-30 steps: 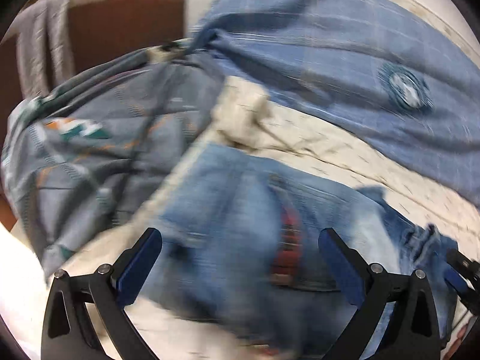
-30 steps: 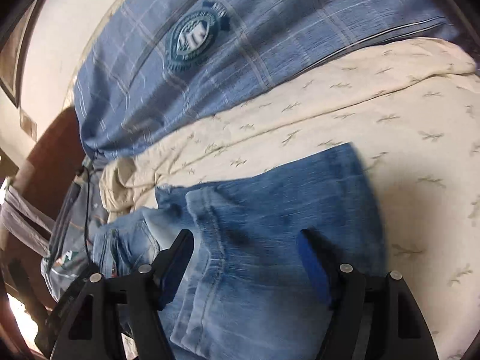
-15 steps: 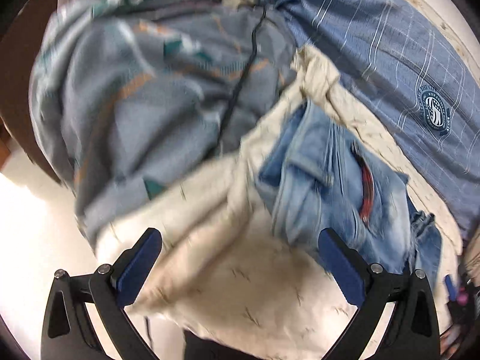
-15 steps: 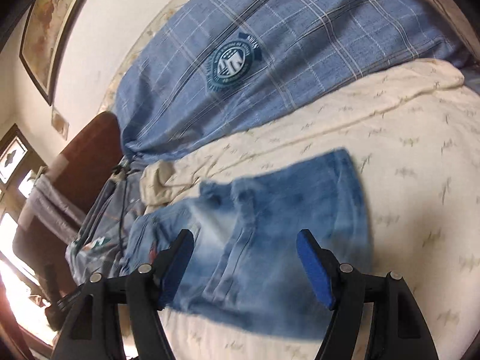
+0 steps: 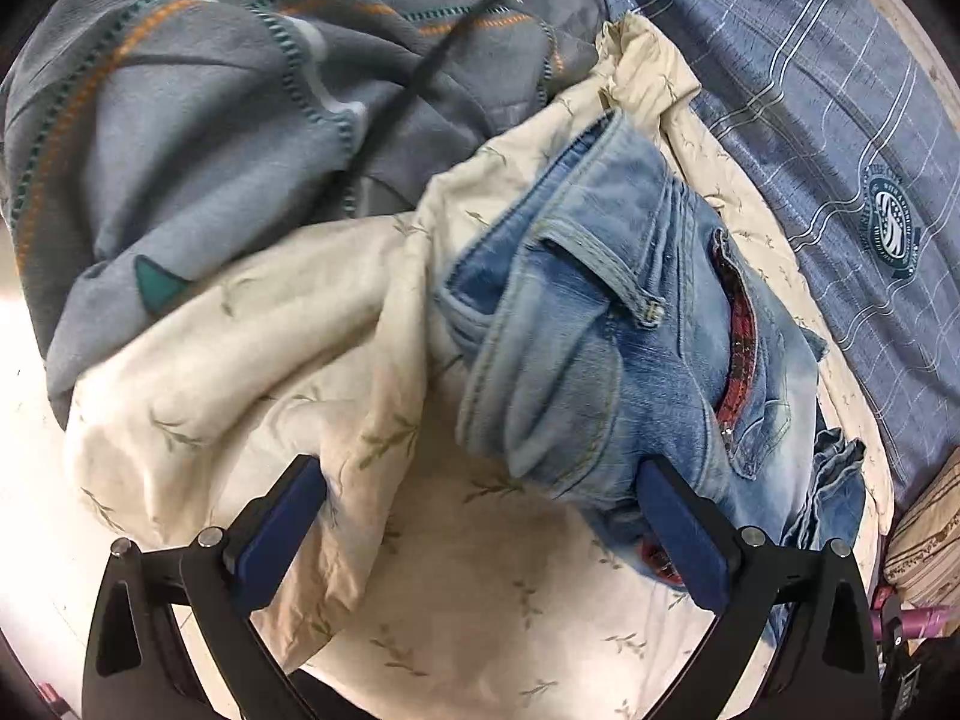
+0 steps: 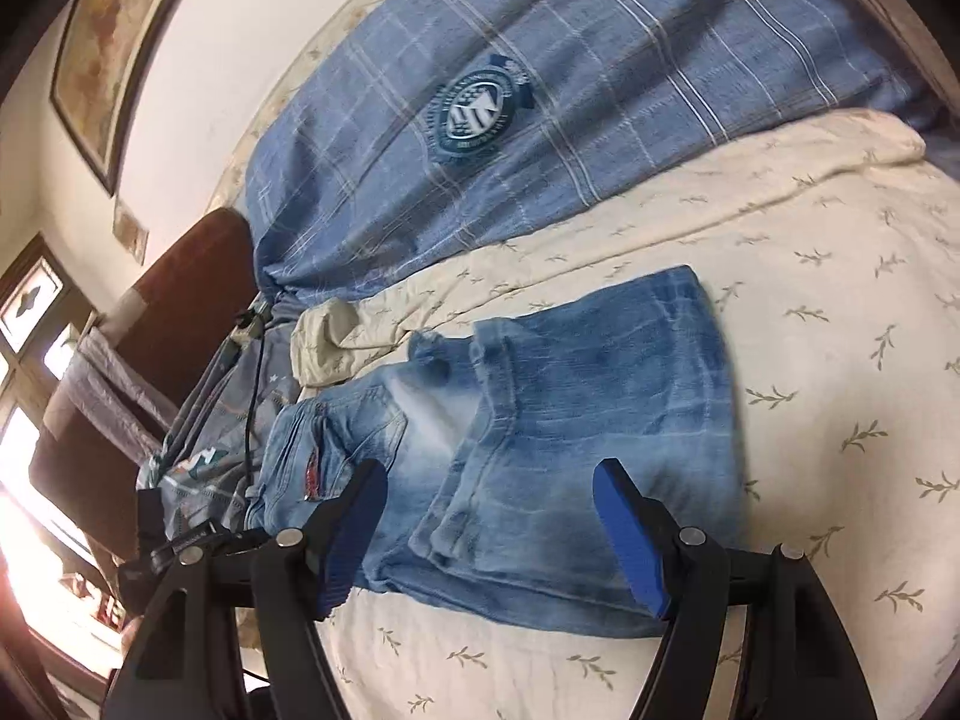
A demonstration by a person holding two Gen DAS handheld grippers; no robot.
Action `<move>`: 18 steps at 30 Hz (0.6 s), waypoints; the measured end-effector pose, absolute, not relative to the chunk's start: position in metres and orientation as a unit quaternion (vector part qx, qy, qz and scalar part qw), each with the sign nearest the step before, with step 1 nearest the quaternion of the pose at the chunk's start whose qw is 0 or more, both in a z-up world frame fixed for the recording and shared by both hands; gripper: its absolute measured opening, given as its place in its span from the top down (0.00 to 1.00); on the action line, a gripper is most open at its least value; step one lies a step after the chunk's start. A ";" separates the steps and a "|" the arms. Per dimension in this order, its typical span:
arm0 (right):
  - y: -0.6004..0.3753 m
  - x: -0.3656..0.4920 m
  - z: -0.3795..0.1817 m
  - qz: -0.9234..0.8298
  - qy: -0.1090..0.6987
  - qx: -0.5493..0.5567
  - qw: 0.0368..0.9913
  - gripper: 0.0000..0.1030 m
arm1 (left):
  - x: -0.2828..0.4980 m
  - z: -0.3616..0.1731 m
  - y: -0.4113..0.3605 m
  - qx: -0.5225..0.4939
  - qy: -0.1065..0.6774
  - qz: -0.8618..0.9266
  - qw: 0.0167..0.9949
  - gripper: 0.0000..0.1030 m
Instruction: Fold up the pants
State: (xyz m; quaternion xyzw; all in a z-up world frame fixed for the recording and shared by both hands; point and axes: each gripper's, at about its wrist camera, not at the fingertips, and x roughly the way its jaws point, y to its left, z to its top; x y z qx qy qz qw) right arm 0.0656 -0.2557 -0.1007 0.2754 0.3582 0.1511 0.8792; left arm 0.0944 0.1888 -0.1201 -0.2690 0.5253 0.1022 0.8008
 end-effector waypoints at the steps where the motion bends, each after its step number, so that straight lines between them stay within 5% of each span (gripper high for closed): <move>1: -0.257 0.067 -0.102 0.151 0.361 0.278 0.877 0.28 | 0.094 -0.116 0.186 -0.268 0.525 0.106 0.801 0.01; 10: -0.249 0.073 -0.101 0.169 0.369 0.275 0.872 0.28 | 0.073 -0.074 0.168 -0.249 0.479 0.098 0.836 0.01; 18: -0.239 0.071 -0.100 0.174 0.369 0.254 0.877 0.28 | 0.091 -0.121 0.165 -0.286 0.533 0.072 0.793 0.01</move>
